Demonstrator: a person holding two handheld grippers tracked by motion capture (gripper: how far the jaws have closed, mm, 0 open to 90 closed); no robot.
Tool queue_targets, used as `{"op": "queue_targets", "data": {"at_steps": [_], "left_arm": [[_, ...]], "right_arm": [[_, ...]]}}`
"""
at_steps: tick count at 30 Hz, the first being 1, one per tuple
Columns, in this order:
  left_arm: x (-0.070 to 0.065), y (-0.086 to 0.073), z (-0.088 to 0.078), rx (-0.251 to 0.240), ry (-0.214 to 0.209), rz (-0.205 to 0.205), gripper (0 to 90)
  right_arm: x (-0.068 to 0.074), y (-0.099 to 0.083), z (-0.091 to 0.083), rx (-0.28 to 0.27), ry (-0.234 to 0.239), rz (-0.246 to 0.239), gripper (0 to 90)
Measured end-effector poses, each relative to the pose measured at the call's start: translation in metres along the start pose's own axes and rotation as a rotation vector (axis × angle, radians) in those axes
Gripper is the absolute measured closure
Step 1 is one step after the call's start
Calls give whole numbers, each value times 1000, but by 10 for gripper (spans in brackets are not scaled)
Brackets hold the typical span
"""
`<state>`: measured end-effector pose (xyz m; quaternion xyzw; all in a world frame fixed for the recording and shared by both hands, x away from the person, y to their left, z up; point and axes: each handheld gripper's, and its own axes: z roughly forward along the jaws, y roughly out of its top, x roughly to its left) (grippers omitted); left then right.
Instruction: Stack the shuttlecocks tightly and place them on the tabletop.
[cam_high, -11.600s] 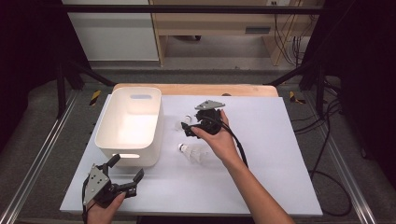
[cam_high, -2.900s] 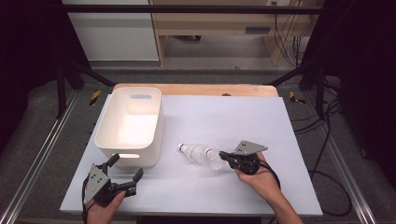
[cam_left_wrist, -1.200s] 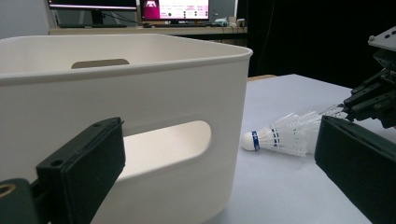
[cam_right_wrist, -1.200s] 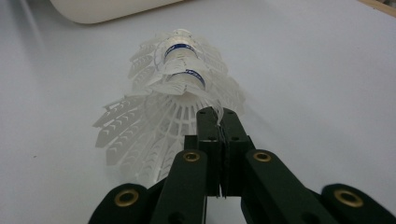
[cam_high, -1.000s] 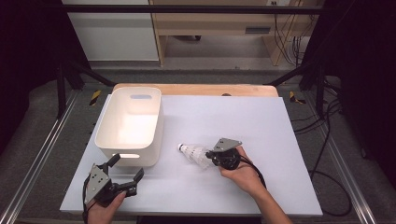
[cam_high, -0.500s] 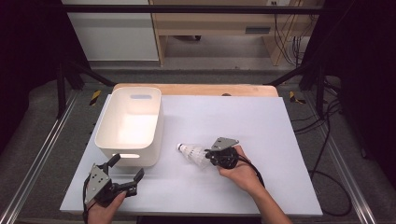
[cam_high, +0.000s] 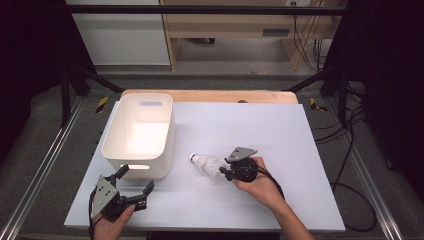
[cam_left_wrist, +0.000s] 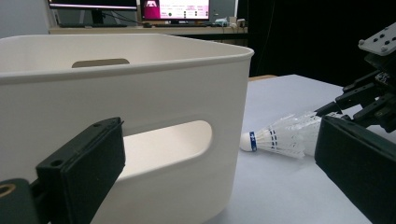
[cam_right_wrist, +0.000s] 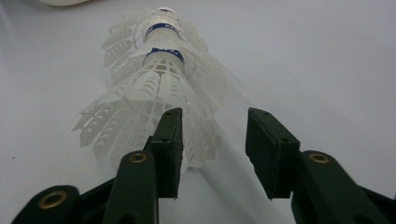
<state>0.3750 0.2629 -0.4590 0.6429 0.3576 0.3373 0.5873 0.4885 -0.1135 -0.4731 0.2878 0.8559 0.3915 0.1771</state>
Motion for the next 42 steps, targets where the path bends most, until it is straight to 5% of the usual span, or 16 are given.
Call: {"op": "queue_targets", "data": {"at_steps": [22,42], "left_arm": [[0,0,-1,-1,3,-1,18],[0,0,-1,-3,3,0,17]], "right_arm": [[-7,-17,-26,10,-78,58,288],[-14,-32,-44,20,-86,167,104]]}}
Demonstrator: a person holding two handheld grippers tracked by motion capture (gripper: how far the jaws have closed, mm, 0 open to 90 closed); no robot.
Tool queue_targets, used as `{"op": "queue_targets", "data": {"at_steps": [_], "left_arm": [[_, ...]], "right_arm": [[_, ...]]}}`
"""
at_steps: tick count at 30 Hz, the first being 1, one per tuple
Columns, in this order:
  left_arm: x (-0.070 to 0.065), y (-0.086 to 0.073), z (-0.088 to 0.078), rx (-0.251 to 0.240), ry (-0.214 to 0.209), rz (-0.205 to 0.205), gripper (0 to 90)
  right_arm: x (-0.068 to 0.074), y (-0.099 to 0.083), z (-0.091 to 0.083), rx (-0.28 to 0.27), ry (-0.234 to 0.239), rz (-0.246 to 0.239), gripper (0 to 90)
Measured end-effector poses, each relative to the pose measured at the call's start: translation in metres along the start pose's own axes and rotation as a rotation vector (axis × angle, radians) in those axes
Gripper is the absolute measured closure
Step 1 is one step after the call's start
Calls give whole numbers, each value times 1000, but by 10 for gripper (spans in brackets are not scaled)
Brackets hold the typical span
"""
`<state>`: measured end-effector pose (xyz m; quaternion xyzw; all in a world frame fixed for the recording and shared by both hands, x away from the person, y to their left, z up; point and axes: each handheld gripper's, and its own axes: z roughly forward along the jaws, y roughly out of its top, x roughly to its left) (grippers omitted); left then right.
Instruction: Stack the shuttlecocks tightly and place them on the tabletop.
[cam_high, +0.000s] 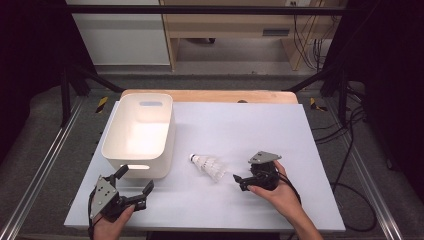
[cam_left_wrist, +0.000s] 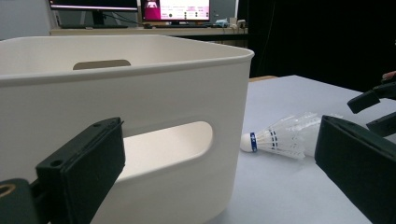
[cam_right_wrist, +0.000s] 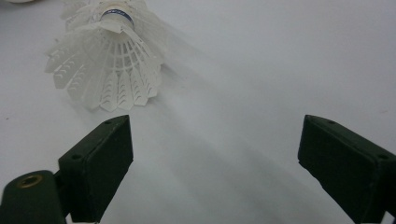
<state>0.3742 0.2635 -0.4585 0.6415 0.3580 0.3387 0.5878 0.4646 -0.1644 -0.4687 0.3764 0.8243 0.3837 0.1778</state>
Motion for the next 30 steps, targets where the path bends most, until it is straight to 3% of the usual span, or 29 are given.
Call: {"op": "queue_targets", "data": {"at_steps": [19,30], "left_arm": [[0,0,0,0,-1,1,17],[0,0,0,0,0,2,17]], "right_arm": [[19,-9,-17,-30,40,-7,62],[35,-9,-16,-35,78,-23,66]]}}
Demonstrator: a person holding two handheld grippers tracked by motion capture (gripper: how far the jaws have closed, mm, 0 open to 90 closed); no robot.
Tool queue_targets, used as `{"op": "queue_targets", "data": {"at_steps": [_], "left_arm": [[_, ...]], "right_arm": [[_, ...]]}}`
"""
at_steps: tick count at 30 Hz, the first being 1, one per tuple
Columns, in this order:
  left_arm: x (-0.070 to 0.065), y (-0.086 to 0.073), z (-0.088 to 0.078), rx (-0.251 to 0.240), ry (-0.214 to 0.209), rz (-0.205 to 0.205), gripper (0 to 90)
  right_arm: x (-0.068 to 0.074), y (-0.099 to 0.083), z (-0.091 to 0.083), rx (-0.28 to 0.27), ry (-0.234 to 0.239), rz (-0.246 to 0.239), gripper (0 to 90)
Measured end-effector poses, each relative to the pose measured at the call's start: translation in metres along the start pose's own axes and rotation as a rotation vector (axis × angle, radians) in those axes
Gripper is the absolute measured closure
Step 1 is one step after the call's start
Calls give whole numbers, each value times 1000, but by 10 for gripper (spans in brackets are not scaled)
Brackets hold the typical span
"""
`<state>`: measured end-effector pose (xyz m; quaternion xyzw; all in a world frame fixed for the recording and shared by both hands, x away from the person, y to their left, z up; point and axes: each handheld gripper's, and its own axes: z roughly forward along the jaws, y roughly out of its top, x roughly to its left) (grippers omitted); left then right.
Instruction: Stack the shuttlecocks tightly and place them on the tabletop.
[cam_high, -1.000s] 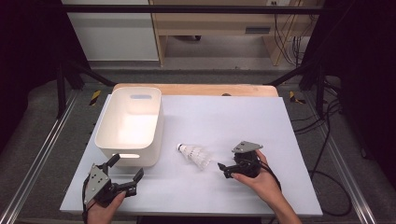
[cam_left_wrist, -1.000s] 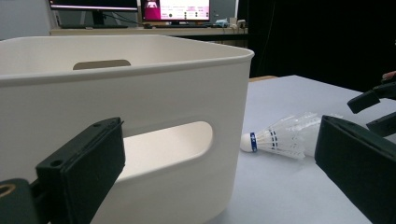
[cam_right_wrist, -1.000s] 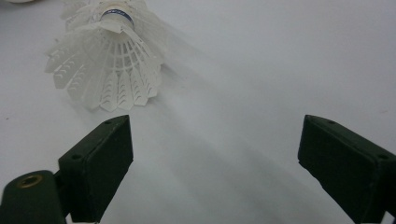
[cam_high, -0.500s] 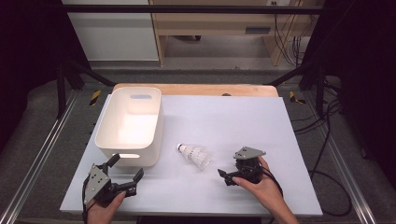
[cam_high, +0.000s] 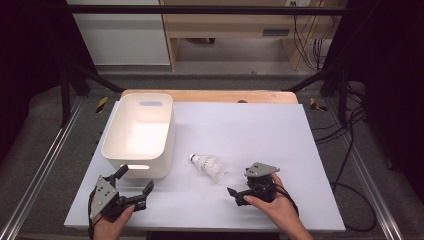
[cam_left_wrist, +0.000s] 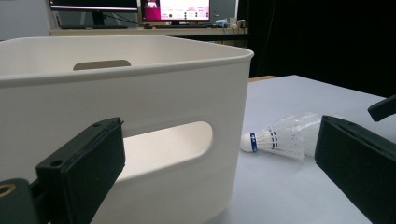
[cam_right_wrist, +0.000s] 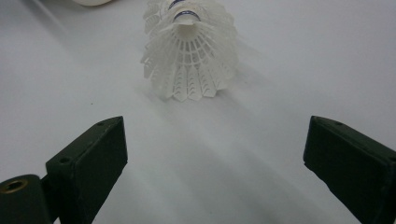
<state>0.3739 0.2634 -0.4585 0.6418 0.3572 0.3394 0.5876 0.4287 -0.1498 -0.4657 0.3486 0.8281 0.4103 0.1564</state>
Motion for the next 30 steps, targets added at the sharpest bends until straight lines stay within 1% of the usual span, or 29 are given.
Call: {"op": "queue_targets", "data": {"at_steps": [7,13,19,30], "left_arm": [[0,0,0,-1,1,0,17],[0,0,0,-1,-1,1,17],[0,0,0,-2,0,1,17],[0,0,0,-3,-1,2,17]], "right_arm": [[8,0,3,-2,20,-4,63],[14,0,5,-3,45,-4,65],[17,0,8,-9,76,13,67],[23,2,16,-25,92,23,71]]}}
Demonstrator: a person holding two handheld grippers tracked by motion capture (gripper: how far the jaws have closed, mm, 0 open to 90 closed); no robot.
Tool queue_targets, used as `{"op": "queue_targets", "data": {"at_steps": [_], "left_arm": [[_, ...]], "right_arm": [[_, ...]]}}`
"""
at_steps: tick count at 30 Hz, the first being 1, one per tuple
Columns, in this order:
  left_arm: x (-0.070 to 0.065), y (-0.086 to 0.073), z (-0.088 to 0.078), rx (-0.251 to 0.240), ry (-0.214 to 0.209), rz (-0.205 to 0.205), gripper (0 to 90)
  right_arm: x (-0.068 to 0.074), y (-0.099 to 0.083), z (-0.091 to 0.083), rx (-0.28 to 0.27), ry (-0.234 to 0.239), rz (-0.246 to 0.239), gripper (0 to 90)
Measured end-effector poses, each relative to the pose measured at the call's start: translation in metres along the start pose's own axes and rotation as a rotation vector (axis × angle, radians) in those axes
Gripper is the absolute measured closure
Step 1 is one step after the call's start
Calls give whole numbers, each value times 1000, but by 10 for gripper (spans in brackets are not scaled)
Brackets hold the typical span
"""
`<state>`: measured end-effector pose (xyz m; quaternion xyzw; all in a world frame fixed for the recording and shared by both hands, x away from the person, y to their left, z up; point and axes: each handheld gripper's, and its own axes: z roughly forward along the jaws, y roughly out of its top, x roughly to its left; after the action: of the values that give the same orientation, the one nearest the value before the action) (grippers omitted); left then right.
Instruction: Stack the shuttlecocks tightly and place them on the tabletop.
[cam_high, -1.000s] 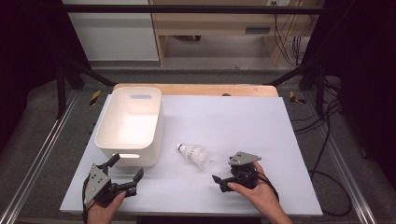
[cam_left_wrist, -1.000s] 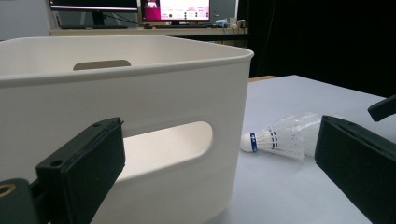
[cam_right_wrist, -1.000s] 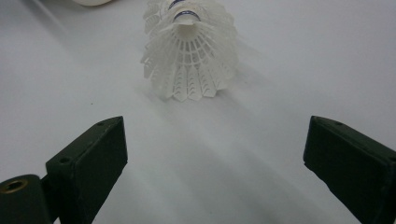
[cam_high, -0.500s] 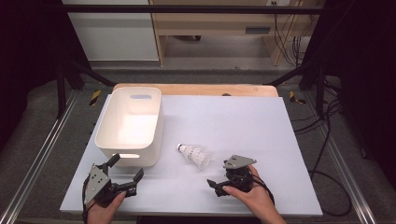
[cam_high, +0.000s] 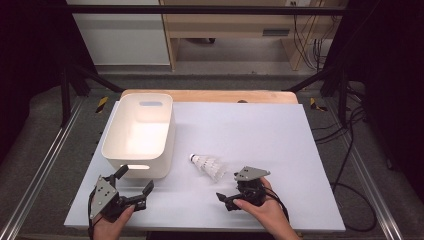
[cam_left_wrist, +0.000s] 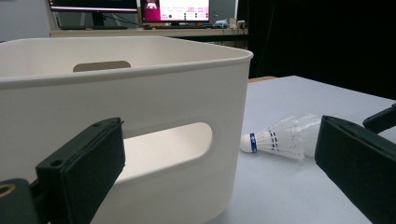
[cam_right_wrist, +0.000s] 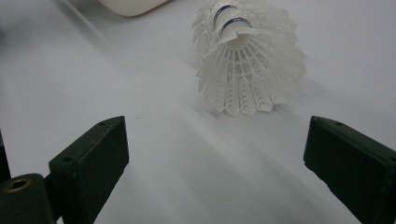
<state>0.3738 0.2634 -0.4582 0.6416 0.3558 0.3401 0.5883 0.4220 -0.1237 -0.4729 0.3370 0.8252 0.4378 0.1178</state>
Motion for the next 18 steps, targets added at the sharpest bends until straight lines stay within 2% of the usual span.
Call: {"op": "queue_targets", "data": {"at_steps": [18], "left_arm": [[0,0,0,-1,0,-1,17]], "right_arm": [[2,2,9,-23,25,14,60]]}}
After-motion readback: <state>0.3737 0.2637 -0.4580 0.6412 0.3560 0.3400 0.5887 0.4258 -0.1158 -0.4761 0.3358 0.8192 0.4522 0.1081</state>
